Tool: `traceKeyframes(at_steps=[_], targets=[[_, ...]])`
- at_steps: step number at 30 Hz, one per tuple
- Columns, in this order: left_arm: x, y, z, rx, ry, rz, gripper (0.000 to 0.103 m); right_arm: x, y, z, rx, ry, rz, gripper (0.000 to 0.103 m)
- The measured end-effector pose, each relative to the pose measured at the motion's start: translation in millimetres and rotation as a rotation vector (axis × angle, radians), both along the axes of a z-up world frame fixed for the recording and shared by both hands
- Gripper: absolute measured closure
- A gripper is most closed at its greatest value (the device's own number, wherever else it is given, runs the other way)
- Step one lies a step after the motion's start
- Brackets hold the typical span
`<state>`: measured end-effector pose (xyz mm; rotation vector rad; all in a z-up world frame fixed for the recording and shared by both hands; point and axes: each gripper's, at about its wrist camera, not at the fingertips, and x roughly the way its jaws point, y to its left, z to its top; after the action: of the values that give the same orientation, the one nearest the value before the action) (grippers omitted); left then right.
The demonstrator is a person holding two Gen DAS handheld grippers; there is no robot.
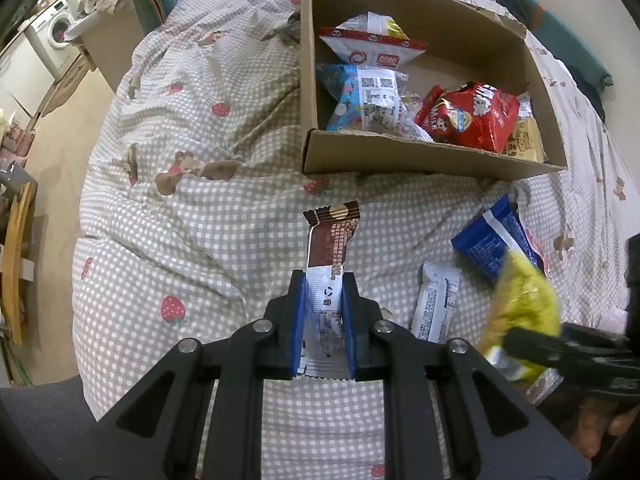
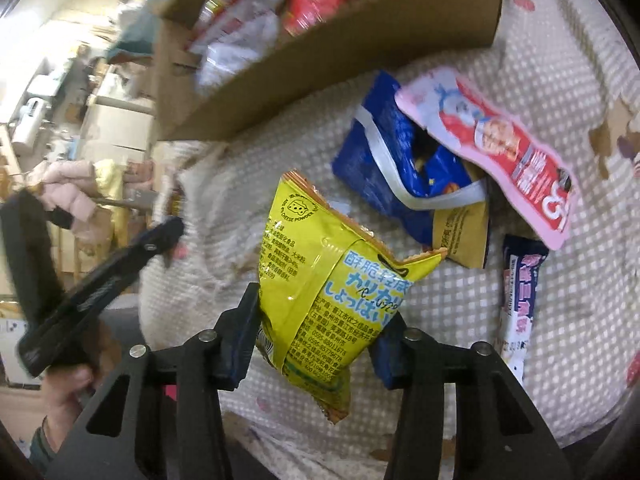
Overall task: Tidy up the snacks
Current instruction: 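Grasp the brown candy bar with the left gripper while the right grasps the yellow chip bag, then carry the brown candy bar and yellow chip bag over the box with both grippers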
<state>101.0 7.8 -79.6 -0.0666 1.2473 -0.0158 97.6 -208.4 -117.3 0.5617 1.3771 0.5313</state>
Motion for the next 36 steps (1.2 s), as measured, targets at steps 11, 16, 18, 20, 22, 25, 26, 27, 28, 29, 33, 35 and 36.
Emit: traceKeyframes(at_steps=[11,16,18,20,22,25,26,27,28,29,33,35,36], targets=[[-2,6,12,0.023,-0.075,0.018,0.089,-8,-15,54,0.102,-0.250,-0.033,0.053],[-2,9,25,0.013,-0.124,0.029,0.089,-3,-17,56,0.099,-0.252,-0.052,0.053],[-1,9,37,-0.017,-0.152,0.018,0.090,3,-23,65,0.066,-0.269,-0.052,0.053],[3,9,53,-0.033,-0.187,0.010,0.090,8,-20,77,0.023,-0.292,-0.050,0.053],[9,8,65,-0.053,-0.206,0.010,0.090,18,-27,85,0.035,-0.297,-0.074,0.053],[21,6,83,-0.064,-0.234,0.006,0.090,30,-36,97,0.031,-0.323,-0.102,0.053],[26,6,88,-0.064,-0.243,0.003,0.090,35,-39,100,0.020,-0.335,-0.110,0.053],[32,5,93,-0.058,-0.254,-0.003,0.090,40,-41,105,0.003,-0.350,-0.119,0.053],[37,4,96,-0.052,-0.261,-0.006,0.090,46,-42,110,-0.021,-0.366,-0.131,0.053],[43,2,99,-0.044,-0.269,-0.011,0.090,51,-45,114,-0.034,-0.377,-0.143,0.053],[65,-2,99,-0.030,-0.271,-0.028,0.090,73,-57,123,-0.048,-0.399,-0.185,0.053],[75,-7,97,-0.023,-0.265,-0.039,0.090,87,-60,123,-0.058,-0.401,-0.200,0.053],[82,-10,95,-0.022,-0.263,-0.045,0.089,94,-62,122,-0.060,-0.398,-0.204,0.053]])
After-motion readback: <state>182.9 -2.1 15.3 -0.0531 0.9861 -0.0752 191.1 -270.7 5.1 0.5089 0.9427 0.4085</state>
